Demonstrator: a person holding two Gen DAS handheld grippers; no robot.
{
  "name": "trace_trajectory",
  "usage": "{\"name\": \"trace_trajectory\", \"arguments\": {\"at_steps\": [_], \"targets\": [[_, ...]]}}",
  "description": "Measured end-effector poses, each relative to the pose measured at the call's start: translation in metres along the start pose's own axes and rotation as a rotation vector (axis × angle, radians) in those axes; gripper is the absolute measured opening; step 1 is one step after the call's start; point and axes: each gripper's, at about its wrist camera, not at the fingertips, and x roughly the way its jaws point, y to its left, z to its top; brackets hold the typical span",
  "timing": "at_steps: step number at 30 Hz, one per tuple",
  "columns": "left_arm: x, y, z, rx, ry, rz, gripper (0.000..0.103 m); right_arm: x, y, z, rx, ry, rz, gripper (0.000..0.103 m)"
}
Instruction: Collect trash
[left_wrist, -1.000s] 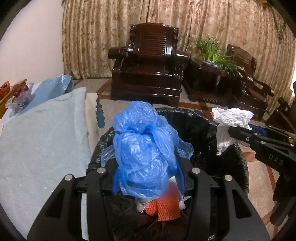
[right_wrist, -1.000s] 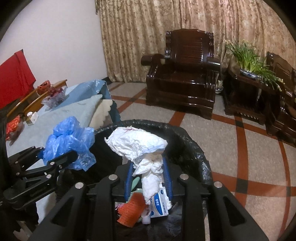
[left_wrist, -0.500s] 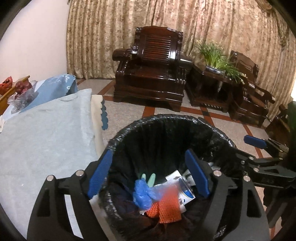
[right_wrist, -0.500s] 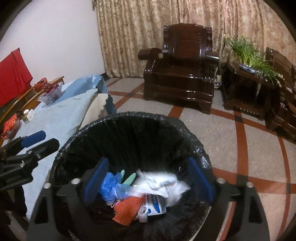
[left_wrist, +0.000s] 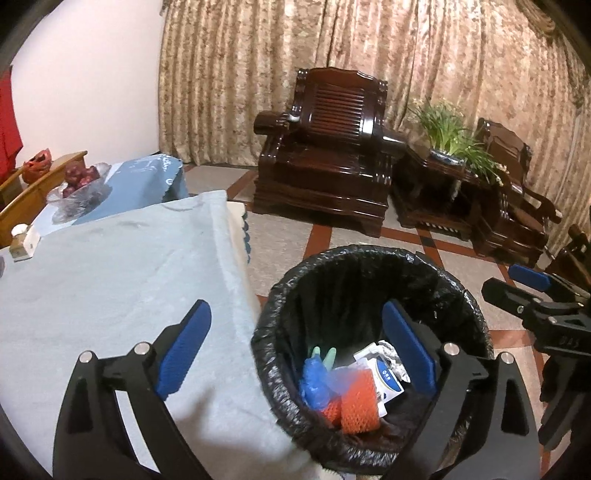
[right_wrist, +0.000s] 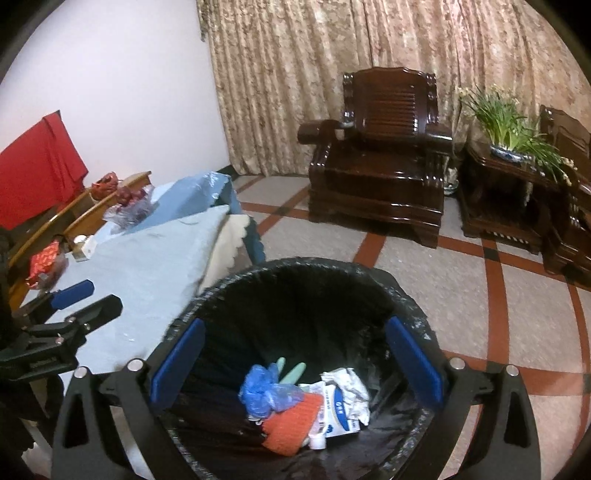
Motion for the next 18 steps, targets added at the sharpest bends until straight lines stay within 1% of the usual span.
{"name": "trace_trajectory", "arguments": {"at_steps": [7,13,18], "targets": [[-0.025,0.009,-0.002,-0.013,0.001,0.039,0.094,-0.019,0.03,0.004,-0.061,-0.008,0.02,0.097],[-0.049,0.017,-0.006,-0.019,-0.002,0.068,0.095,-0.032,0.047,0.003,-0.065,-0.007,0.035,0.097],[-0.073,0.019,-0.008,-0.012,-0.029,0.092,0.095,-0.044,0.06,0.001,-0.084,-0.017,0.04,0.097]]}}
